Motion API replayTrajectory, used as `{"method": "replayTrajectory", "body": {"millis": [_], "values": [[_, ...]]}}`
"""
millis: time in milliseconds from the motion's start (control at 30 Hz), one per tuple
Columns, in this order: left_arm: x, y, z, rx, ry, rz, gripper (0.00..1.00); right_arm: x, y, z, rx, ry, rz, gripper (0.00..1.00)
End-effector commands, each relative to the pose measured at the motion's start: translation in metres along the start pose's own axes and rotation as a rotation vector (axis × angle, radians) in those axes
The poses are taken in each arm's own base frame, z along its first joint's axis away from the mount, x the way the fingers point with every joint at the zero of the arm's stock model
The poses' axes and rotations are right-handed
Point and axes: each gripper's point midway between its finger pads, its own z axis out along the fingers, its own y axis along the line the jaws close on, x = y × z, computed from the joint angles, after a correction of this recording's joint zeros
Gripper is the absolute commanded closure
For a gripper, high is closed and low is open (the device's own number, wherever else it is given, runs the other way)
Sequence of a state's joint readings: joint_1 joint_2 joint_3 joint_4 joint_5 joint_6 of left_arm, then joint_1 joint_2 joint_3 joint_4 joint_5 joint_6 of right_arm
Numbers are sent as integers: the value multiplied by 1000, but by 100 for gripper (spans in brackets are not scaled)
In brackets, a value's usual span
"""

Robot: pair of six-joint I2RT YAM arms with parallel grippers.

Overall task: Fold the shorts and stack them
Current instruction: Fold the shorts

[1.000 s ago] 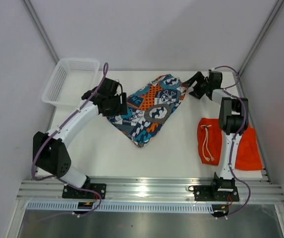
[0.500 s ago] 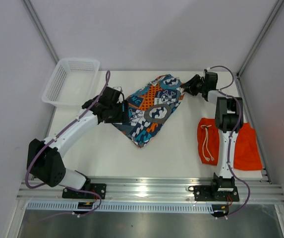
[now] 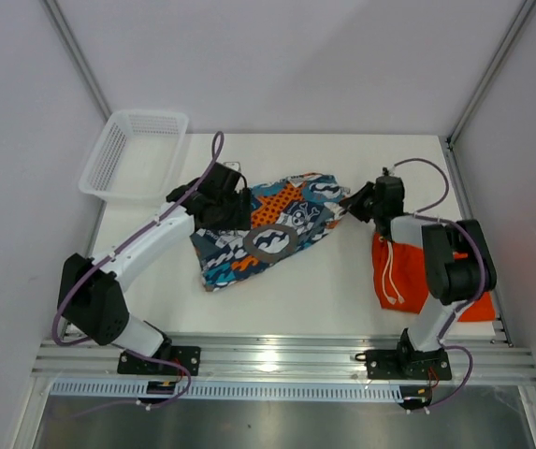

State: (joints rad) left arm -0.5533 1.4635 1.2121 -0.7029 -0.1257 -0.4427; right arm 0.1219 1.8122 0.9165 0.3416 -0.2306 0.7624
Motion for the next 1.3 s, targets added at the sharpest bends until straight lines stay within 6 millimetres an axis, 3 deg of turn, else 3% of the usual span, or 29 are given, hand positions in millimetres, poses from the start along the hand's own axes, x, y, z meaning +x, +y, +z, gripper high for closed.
{"method": "replayTrajectory", "body": {"millis": [0,33,67,100,233,267,300,400,433,600,700,767,967,1133,1267], "values": [[-30,3,6,-75,-43,11,25,55,10,-22,54,27,-73,100],[-38,1,7,-72,-53,6,25,71,10,-27,57,60,-77,100],[-45,-3,7,-66,-60,-4,25,93,24,-36,33,96,-100,100],[-49,-6,10,-55,-63,-7,25,114,14,-45,66,143,-118,100],[-56,-24,26,14,-53,-7,27,180,16,-82,126,227,-223,92],[-54,-27,31,25,-43,-3,27,194,20,-90,109,251,-249,84],[-55,-29,34,32,-45,1,27,222,25,-106,78,303,-294,51],[-55,-31,35,50,-50,8,27,244,33,-124,35,355,-289,27],[-53,-31,35,57,-47,10,27,248,36,-135,-15,402,-266,24],[-47,-39,26,126,-69,29,27,221,52,-152,-126,422,-244,2],[-40,-38,26,140,-65,46,27,208,49,-153,-154,430,-220,1],[-32,-41,29,170,-49,63,28,200,50,-149,-194,443,-182,1],[-18,-60,37,262,-18,96,35,202,52,-133,-265,490,-172,4],[-10,-65,54,282,-7,106,44,204,44,-110,-245,482,-173,19],[-9,-71,68,296,-14,139,46,203,43,-92,-234,475,-191,23]]}}
